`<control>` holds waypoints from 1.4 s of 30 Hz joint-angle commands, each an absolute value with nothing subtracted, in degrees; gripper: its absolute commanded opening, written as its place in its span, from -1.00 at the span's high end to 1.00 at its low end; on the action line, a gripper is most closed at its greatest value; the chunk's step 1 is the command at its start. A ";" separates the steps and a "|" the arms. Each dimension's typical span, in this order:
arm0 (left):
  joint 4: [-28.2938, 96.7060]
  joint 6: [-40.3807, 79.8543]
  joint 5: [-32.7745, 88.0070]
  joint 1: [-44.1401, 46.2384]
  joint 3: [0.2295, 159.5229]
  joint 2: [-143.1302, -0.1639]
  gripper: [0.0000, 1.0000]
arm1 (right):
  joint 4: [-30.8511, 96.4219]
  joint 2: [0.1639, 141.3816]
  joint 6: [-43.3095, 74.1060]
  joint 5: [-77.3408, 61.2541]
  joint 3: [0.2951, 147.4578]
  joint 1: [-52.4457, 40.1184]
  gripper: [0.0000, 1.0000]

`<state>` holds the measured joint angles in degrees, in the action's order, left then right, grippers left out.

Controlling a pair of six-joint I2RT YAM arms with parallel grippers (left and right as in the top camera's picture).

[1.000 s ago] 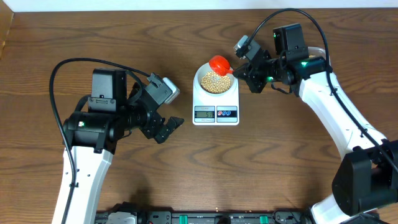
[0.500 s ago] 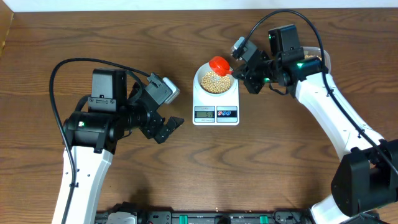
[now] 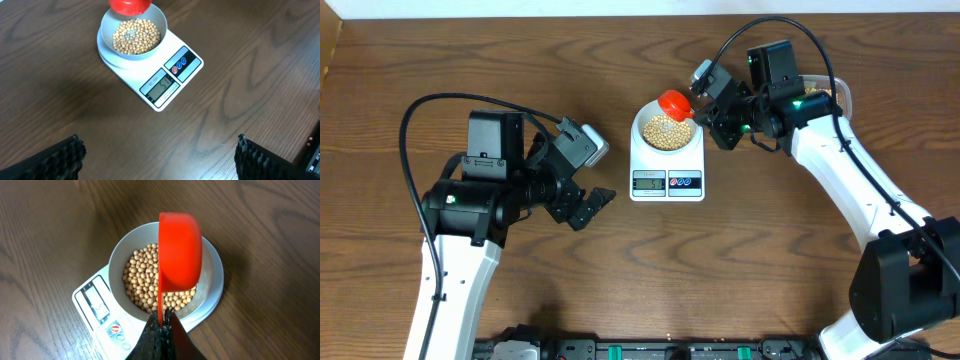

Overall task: Scoop item into bowl and weigh 50g on scale
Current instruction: 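Tilt the red scoop with the right gripper to pour soybeans into bowl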

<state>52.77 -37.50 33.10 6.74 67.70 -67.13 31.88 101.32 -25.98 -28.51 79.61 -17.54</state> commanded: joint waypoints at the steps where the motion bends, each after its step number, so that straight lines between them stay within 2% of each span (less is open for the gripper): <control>1: 53.10 -37.23 34.06 6.44 69.49 -67.20 -0.96 | 31.68 101.67 -25.78 -28.64 79.35 -18.11 0.98; 16: 53.10 -37.23 34.06 6.44 69.49 -67.20 -0.95 | 31.66 105.75 -25.82 -28.32 79.35 -20.47 0.98; 27: 53.10 -37.26 34.06 6.44 69.49 -67.20 -0.96 | 31.51 106.85 -29.45 -20.82 79.35 -22.20 0.98; 42: 53.10 -37.26 34.06 6.44 69.49 -67.20 -0.95 | 32.18 107.02 -29.43 -21.54 78.91 -22.72 0.98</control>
